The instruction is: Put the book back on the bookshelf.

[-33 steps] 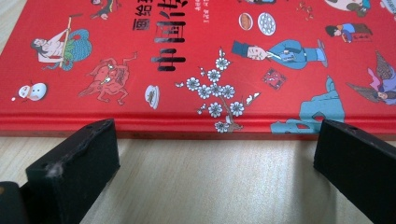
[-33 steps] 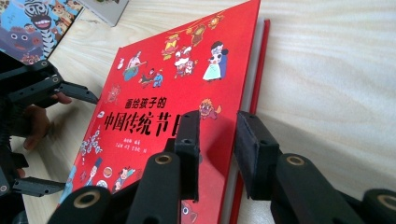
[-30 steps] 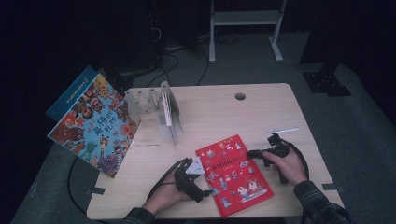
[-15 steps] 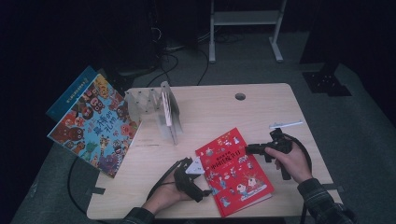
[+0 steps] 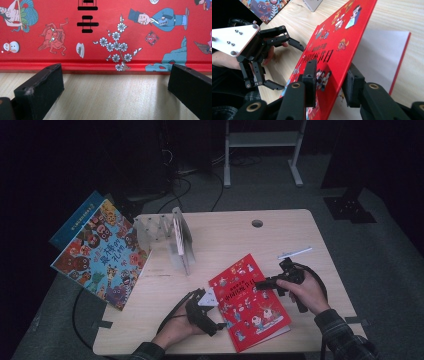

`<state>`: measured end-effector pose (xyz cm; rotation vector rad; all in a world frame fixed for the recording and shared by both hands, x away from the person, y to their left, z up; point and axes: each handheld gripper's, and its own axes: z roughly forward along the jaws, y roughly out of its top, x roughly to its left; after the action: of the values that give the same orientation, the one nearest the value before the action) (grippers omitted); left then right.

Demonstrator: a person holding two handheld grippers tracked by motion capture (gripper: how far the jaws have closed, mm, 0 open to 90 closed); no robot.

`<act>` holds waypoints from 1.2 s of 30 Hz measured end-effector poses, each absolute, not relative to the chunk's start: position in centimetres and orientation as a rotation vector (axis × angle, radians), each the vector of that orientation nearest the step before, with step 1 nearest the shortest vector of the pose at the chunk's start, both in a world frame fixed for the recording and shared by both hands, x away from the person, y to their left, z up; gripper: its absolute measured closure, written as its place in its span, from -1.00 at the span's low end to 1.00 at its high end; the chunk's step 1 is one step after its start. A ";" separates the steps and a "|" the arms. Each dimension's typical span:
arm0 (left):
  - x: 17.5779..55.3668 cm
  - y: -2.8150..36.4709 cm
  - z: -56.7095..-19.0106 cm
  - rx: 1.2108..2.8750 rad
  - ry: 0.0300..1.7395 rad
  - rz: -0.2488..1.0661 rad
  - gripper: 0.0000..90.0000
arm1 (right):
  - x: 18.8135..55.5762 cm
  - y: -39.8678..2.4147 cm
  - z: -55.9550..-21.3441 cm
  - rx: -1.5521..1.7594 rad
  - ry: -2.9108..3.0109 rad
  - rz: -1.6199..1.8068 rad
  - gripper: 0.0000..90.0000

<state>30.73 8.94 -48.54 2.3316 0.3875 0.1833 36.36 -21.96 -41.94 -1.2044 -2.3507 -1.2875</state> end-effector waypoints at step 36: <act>32.7 10.8 -47.6 2.207 0.591 0.072 -1.00 | 36.6 -22.2 -39.7 -1.137 -2.367 -1.448 0.77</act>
<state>32.70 10.80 -47.65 2.2069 0.5910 0.0723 36.60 -22.25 -39.69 -1.1365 -2.3667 -1.4483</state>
